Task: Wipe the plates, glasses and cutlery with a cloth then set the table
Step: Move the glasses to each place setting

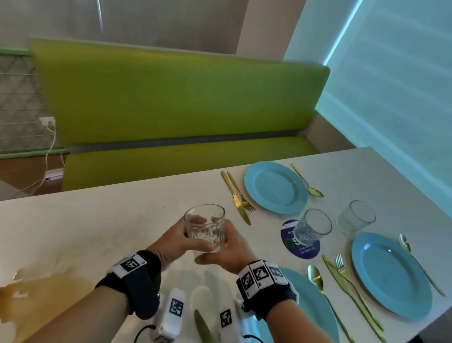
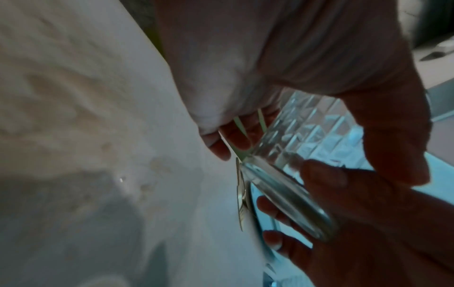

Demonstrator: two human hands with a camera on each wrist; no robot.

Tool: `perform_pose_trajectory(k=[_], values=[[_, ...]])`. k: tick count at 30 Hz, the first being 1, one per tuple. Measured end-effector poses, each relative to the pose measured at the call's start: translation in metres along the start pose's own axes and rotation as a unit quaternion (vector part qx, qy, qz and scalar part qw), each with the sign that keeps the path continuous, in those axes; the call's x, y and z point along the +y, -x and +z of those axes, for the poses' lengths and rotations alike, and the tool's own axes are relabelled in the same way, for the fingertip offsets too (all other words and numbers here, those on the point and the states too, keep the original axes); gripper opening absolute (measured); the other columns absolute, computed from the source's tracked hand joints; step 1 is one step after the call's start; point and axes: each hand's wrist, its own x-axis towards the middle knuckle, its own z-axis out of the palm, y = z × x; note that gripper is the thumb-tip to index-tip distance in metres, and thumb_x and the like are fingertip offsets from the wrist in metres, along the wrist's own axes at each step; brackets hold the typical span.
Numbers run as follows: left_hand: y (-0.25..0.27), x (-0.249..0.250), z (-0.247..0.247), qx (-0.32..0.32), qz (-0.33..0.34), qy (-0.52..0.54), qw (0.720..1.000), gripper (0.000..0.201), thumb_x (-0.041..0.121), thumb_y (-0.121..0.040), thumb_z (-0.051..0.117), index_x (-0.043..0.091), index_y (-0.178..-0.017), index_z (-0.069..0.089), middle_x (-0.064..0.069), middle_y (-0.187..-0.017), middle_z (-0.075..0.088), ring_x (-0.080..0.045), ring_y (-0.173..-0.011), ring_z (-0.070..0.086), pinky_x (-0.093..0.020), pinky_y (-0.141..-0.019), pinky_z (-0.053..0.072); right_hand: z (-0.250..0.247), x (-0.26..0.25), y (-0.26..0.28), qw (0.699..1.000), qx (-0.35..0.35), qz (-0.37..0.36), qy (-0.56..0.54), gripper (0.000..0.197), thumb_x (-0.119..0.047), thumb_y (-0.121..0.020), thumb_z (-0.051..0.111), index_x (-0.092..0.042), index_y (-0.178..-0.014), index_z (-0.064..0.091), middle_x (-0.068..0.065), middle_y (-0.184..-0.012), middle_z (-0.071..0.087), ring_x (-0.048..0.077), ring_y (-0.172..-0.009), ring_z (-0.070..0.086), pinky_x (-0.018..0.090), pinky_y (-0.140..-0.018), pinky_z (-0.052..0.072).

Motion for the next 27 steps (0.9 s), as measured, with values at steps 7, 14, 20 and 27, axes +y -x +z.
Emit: perform_pose_trajectory(k=[7, 14, 20, 27], values=[[0.000, 0.000, 0.046, -0.034, -0.034, -0.044, 0.998, 0.095, 0.034, -0.035, 0.083, 0.016, -0.120, 0.046, -0.003, -0.103, 0.062, -0.017, -0.098, 0.059, -0.022, -0.081, 0.049, -0.028, 0.041, 0.010, 0.997, 0.044, -0.004, -0.068, 0.074, -0.029, -0.034, 0.082, -0.038, -0.096, 0.042, 0.000, -0.101, 0.065, 0.018, -0.091, 0.067, 0.042, -0.085, 0.056], [0.008, -0.017, 0.068, 0.086, -0.122, -0.211, 0.966, 0.125, 0.050, -0.061, 0.082, 0.011, -0.151, 0.004, -0.011, -0.156, 0.021, -0.026, -0.140, 0.030, -0.041, -0.113, 0.033, -0.060, 0.080, -0.008, 0.993, 0.102, 0.061, 0.013, 0.080, -0.024, -0.052, 0.085, -0.017, -0.119, 0.042, 0.003, -0.112, 0.061, 0.023, -0.105, 0.059, 0.036, -0.091, 0.051], [0.022, -0.023, 0.057, 0.221, -0.110, -0.220, 0.944, 0.081, 0.036, -0.081, 0.071, 0.009, -0.144, 0.027, -0.011, -0.139, 0.045, -0.028, -0.123, 0.047, -0.038, -0.102, 0.042, -0.073, 0.101, -0.022, 0.983, 0.157, 0.094, 0.008, 0.078, -0.015, -0.063, 0.082, -0.013, -0.128, 0.039, 0.008, -0.124, 0.058, 0.026, -0.113, 0.055, 0.022, -0.080, 0.037], [0.030, -0.027, 0.056, 0.249, -0.123, -0.207, 0.938, 0.072, 0.033, -0.085, 0.067, 0.010, -0.142, 0.029, -0.010, -0.134, 0.047, -0.027, -0.118, 0.050, -0.039, -0.100, 0.045, -0.058, 0.118, -0.036, 0.985, 0.155, 0.077, 0.005, 0.082, -0.014, -0.059, 0.084, -0.017, -0.128, 0.038, 0.008, -0.123, 0.056, 0.028, -0.112, 0.055, 0.026, -0.084, 0.042]])
